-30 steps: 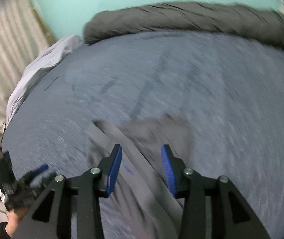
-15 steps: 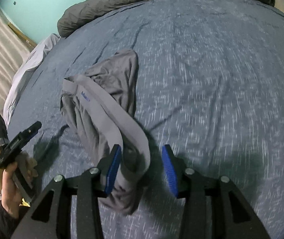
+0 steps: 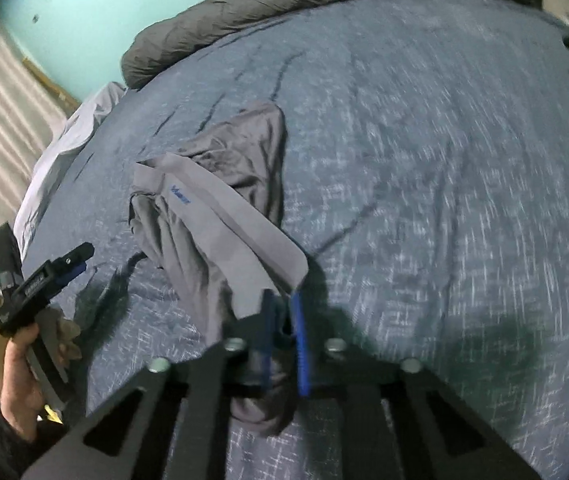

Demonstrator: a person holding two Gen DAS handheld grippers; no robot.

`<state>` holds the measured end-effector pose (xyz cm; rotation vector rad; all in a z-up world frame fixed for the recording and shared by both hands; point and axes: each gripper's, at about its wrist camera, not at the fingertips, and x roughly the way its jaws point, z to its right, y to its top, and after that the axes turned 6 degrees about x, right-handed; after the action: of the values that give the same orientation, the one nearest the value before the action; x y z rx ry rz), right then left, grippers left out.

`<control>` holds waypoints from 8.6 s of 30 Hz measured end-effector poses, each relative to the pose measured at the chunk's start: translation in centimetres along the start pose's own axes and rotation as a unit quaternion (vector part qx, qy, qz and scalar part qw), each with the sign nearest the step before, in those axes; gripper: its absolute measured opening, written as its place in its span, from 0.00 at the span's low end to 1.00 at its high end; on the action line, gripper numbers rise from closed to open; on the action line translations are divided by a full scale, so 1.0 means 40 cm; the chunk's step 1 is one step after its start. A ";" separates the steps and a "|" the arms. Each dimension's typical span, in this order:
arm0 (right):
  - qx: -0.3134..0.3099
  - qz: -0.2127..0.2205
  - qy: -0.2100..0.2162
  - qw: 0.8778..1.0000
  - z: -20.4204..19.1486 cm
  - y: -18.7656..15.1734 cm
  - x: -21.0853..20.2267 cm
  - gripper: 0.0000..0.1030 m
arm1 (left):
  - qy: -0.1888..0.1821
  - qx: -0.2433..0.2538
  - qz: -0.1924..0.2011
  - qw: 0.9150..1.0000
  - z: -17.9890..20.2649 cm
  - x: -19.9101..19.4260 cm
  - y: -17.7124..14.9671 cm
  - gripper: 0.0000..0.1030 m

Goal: Fold clothes

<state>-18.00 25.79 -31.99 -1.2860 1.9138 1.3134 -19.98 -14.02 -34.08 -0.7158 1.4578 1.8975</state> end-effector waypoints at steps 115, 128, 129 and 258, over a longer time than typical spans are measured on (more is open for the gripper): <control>0.186 0.162 0.031 0.969 0.244 0.012 -0.072 0.09 | -0.041 0.209 -0.015 0.977 0.443 0.130 0.099 1.00; 0.206 0.157 0.043 0.965 0.279 0.024 -0.059 0.09 | -0.047 0.255 -0.018 0.966 0.568 0.170 0.152 1.00; 0.207 0.157 0.043 0.965 0.282 0.022 -0.060 0.09 | -0.050 0.262 -0.022 0.963 0.581 0.176 0.157 1.00; 0.183 0.139 -0.022 0.973 0.196 0.133 0.005 0.30 | -0.125 0.101 -0.008 0.987 0.141 0.037 0.125 0.02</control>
<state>-23.73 33.28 -33.09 -0.8233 2.2351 1.0337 -24.98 -9.27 -30.71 -0.3790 1.4518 1.7260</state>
